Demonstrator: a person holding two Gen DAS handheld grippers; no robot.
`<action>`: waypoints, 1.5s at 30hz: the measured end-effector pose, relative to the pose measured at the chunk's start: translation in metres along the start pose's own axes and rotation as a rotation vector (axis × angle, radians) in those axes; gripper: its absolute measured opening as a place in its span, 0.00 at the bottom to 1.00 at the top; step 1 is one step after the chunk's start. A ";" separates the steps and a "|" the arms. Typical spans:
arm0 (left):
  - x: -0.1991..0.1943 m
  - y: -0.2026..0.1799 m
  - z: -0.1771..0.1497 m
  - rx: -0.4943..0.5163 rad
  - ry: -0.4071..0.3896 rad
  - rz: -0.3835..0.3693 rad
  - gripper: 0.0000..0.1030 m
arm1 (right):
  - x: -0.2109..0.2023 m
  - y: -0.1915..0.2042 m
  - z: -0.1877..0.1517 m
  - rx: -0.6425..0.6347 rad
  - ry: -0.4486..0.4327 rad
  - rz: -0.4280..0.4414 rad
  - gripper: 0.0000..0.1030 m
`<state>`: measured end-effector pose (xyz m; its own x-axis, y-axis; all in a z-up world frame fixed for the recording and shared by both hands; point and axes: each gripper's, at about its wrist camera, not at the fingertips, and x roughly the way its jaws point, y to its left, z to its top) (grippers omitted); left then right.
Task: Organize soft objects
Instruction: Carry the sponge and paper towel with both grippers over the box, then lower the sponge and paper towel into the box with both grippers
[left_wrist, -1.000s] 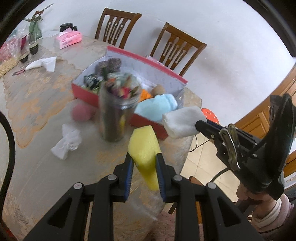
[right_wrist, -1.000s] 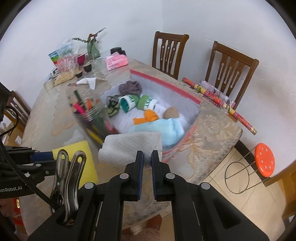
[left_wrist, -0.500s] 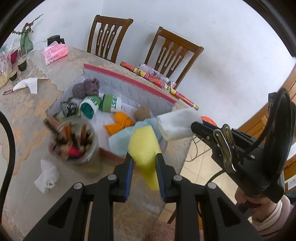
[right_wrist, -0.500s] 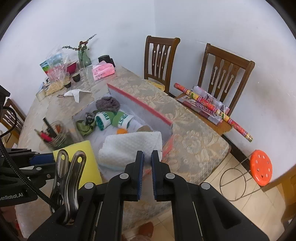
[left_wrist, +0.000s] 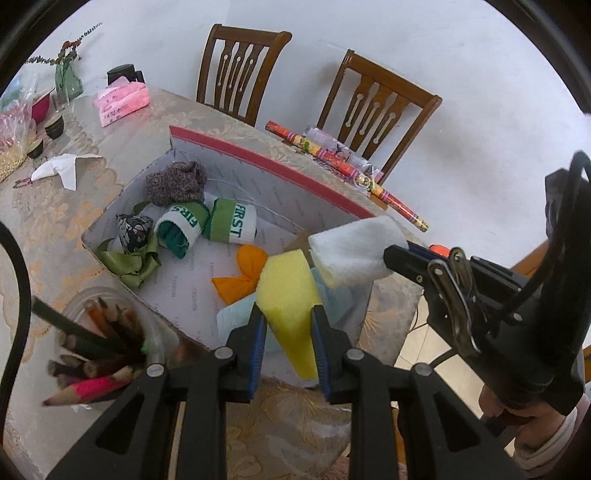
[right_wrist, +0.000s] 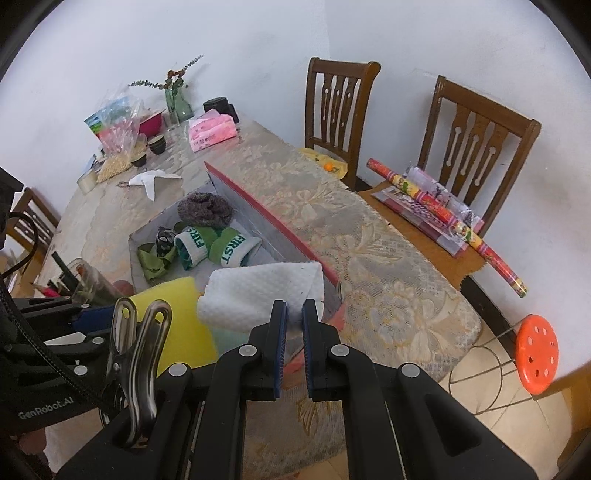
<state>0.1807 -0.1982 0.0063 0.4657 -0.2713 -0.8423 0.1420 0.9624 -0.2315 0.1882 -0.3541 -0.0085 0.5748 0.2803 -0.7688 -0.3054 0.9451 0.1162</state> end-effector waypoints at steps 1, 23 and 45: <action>0.002 0.000 0.000 0.001 0.002 0.001 0.24 | 0.003 -0.001 0.000 -0.001 0.005 0.005 0.09; 0.011 -0.011 0.005 0.025 0.028 0.031 0.38 | 0.008 -0.014 0.007 0.025 -0.002 0.060 0.16; -0.035 -0.011 -0.017 0.079 -0.014 0.010 0.41 | -0.026 -0.005 -0.019 0.056 -0.032 0.010 0.23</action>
<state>0.1481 -0.1990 0.0301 0.4795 -0.2622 -0.8374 0.2055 0.9613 -0.1834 0.1602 -0.3694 -0.0011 0.5961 0.2945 -0.7470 -0.2693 0.9498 0.1595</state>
